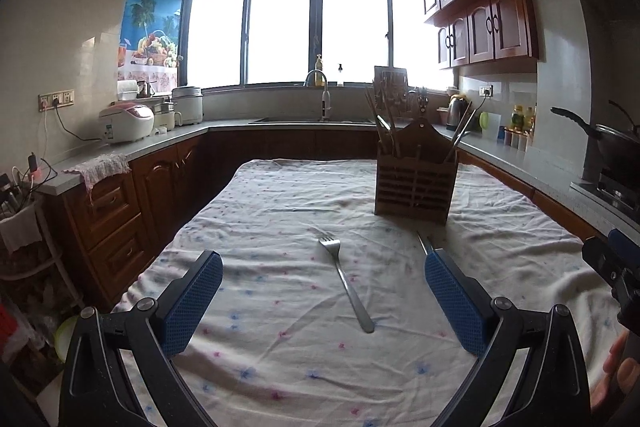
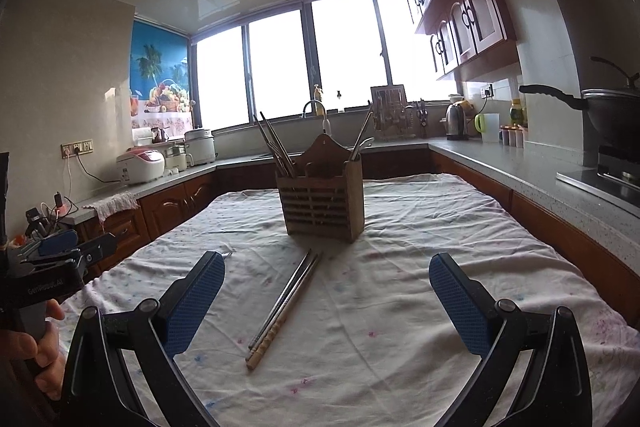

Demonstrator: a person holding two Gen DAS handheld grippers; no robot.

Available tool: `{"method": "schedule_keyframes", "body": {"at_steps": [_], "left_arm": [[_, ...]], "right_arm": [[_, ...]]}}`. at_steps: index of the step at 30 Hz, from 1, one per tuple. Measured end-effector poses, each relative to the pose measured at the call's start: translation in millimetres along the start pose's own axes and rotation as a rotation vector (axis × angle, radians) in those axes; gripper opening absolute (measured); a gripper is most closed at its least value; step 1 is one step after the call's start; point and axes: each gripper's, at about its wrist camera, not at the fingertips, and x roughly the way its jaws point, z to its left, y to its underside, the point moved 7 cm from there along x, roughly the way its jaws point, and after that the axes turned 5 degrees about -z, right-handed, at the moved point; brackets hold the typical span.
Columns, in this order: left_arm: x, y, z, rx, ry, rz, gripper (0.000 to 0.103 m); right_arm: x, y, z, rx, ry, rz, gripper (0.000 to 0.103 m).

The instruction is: Organize utensils

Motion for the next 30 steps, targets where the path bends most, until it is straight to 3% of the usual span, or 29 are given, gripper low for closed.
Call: {"method": "schedule_keyframes", "body": {"at_steps": [30], "left_arm": [[-5.6, 7.5, -9.7, 0.026, 0.0, 0.007, 0.102]], "right_arm": [[-4.5, 2.6, 3.9, 0.001, -0.009, -0.011, 0.103]]}}
